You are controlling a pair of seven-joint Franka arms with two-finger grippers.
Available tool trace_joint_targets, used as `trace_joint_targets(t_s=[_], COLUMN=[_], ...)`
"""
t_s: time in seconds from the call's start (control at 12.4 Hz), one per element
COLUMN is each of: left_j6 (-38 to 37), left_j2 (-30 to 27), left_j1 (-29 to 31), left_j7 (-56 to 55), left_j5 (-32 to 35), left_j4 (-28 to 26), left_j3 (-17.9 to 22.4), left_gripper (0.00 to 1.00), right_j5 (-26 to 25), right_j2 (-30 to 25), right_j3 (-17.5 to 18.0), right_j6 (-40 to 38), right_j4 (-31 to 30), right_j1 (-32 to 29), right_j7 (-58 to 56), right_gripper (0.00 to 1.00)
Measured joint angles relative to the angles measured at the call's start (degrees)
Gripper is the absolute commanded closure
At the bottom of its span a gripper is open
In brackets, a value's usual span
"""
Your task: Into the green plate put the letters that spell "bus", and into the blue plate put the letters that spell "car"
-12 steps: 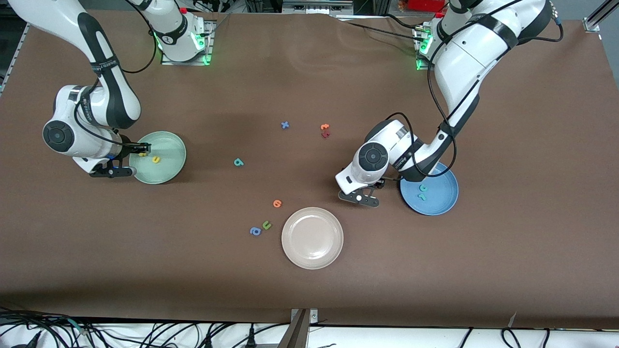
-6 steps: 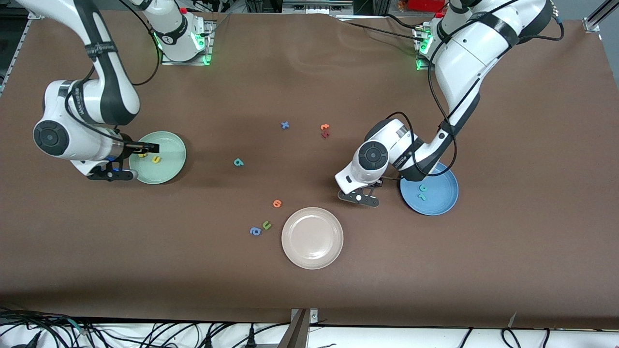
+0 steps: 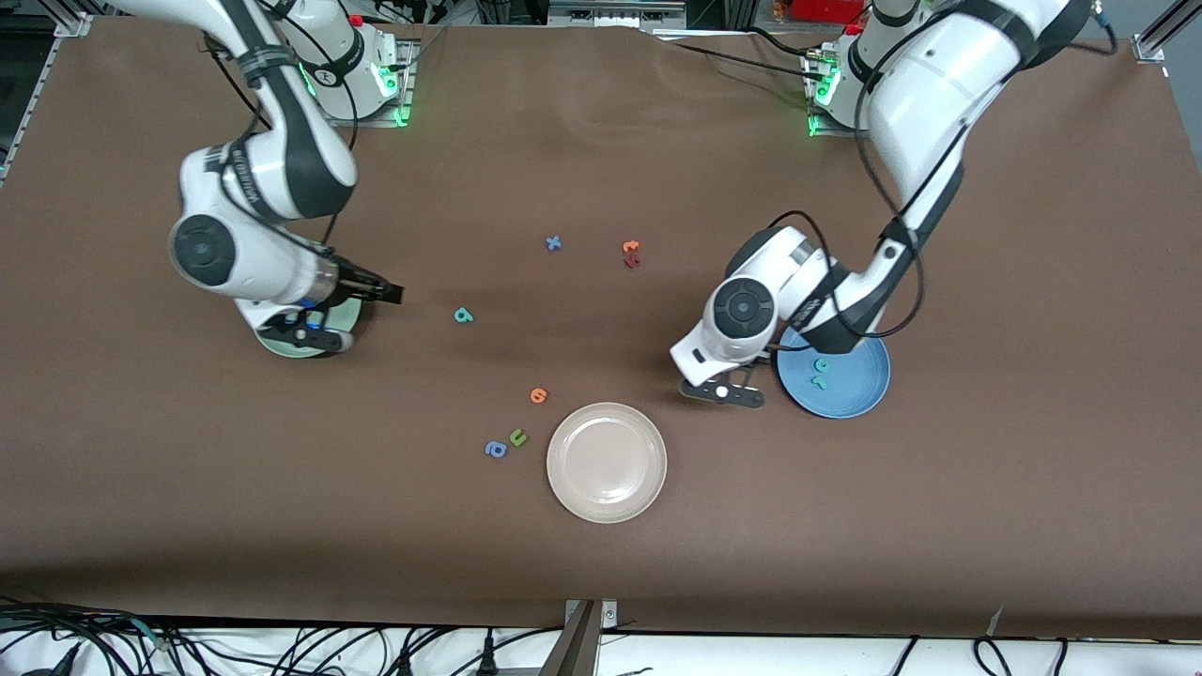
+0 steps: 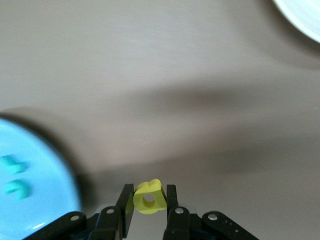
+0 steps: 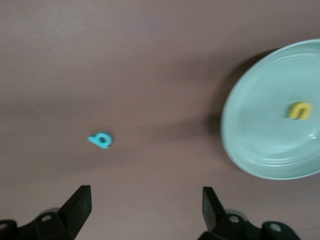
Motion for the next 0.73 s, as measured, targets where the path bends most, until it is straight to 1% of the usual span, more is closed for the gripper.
trace_joint_targets(t_s=[0.08, 0.16, 0.24, 0.32, 0.4, 0.56, 0.73], left_j6=[-1.95, -2.99, -3.54, -4.29, -4.98, -5.97, -6.14], left_j2=[-1.35, -2.14, -2.47, -2.50, -2.50, -2.49, -2.53], left_j1=[1.49, 3.41, 5.73, 8.03, 9.84, 11.16, 10.55], left_j7=[2.47, 5.85, 10.00, 13.96, 16.94, 18.99, 18.99], left_j5=[0.00, 0.00, 0.00, 0.00, 0.00, 0.00, 0.00], left_j4=[-0.01, -0.05, -0.14, -0.29, -0.61, -1.00, -1.00], left_j3=[0.08, 0.17, 0.26, 0.31, 0.36, 0.35, -0.18], left_gripper=[0.76, 0.67, 0.53, 0.30, 0.00, 0.00, 0.00], right_j5=[0.00, -0.01, -0.01, -0.02, -0.07, -2.00, -4.38], right_j2=[0.51, 1.11, 1.78, 2.50, 3.22, 4.76, 6.52], right_j3=[0.51, 0.58, 0.61, 0.63, 0.64, 0.58, 0.41], right_j6=[1.40, 2.66, 4.26, 6.38, 9.31, 16.61, 21.78], right_j4=[-0.03, -0.10, -0.32, -0.83, -1.91, -5.46, -7.82], right_j1=[1.65, 3.56, 5.34, 6.70, 7.62, 7.99, 7.95], right_j7=[2.51, 4.72, 6.79, 8.29, 8.89, 9.01, 9.01], right_gripper=[0.02, 0.02, 0.02, 0.02, 0.02, 0.03, 0.04])
